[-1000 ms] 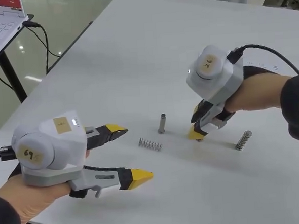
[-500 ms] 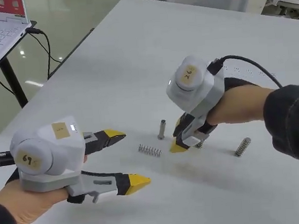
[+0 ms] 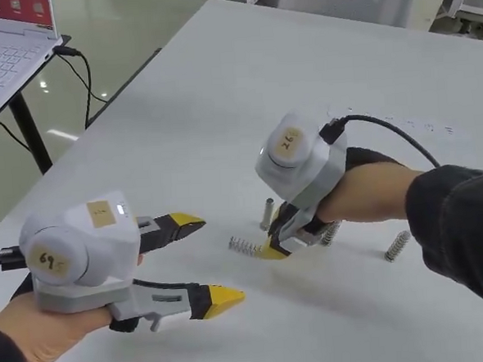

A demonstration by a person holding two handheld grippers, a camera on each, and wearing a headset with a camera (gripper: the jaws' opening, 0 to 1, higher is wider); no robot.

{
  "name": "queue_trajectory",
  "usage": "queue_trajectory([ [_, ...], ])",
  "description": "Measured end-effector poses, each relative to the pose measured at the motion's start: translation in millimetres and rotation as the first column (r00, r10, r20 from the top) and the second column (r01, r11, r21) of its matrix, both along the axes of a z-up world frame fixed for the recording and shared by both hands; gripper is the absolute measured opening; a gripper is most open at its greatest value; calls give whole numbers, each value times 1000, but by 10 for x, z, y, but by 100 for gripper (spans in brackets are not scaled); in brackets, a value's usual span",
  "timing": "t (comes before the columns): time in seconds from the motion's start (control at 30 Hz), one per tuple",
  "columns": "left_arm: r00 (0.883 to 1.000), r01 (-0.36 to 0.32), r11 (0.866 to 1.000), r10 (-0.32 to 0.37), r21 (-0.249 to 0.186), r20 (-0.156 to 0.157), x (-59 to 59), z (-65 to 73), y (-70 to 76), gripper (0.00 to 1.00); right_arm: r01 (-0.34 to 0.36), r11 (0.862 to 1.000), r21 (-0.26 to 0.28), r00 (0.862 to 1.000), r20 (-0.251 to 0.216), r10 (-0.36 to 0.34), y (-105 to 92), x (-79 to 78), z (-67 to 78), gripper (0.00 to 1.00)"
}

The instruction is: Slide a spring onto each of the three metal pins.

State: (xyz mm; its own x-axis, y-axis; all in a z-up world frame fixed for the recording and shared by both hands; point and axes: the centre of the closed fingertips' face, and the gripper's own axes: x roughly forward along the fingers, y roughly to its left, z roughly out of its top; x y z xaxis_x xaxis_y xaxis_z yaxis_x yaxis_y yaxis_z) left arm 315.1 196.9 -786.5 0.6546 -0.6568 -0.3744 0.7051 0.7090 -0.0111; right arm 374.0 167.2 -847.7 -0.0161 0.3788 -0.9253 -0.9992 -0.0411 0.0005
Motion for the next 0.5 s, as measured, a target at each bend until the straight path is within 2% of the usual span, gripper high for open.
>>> queue_trajectory([
  [0.5,1000,-14,1000,14,-4,-7,-6,-26,67,60,-7,999,-35,1000,12,7,81,-4,-189,17],
])
